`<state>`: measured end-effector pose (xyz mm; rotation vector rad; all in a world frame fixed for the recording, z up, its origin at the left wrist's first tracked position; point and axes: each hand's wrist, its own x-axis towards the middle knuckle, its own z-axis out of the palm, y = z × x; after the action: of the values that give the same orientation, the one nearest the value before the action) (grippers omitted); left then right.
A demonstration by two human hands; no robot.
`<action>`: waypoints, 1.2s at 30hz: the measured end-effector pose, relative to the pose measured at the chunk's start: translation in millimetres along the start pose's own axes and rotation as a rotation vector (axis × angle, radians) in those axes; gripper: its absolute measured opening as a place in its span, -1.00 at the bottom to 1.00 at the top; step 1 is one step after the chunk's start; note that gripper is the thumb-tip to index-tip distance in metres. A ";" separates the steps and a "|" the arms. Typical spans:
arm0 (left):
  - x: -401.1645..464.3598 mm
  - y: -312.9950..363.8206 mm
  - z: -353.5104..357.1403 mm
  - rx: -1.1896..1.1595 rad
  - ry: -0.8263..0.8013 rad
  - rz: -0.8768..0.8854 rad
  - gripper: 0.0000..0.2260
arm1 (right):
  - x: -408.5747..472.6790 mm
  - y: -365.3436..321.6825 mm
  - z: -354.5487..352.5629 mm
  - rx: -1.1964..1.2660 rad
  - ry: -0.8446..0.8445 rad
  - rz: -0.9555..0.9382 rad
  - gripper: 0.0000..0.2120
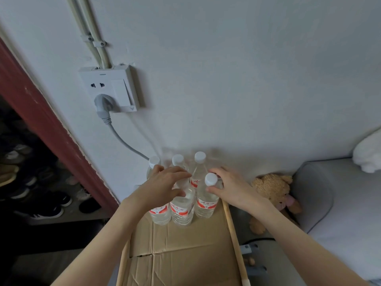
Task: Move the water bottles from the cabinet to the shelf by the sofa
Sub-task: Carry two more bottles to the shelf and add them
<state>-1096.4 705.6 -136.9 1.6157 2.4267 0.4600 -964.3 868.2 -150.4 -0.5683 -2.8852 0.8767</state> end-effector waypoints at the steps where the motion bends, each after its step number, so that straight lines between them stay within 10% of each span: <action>1: 0.3 -0.8 -1.6 -0.005 -0.023 0.007 -0.60 | -0.1 0.4 1.6 0.007 0.000 0.012 -0.62; 36: 6.4 -4.5 9.4 0.059 0.195 -0.043 -0.69 | 7.3 -0.1 20.0 0.168 0.056 -0.042 -0.61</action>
<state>-1099.8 711.2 -147.2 1.6069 2.6340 0.5690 -974.6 860.4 -167.3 -0.5060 -2.7293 1.0653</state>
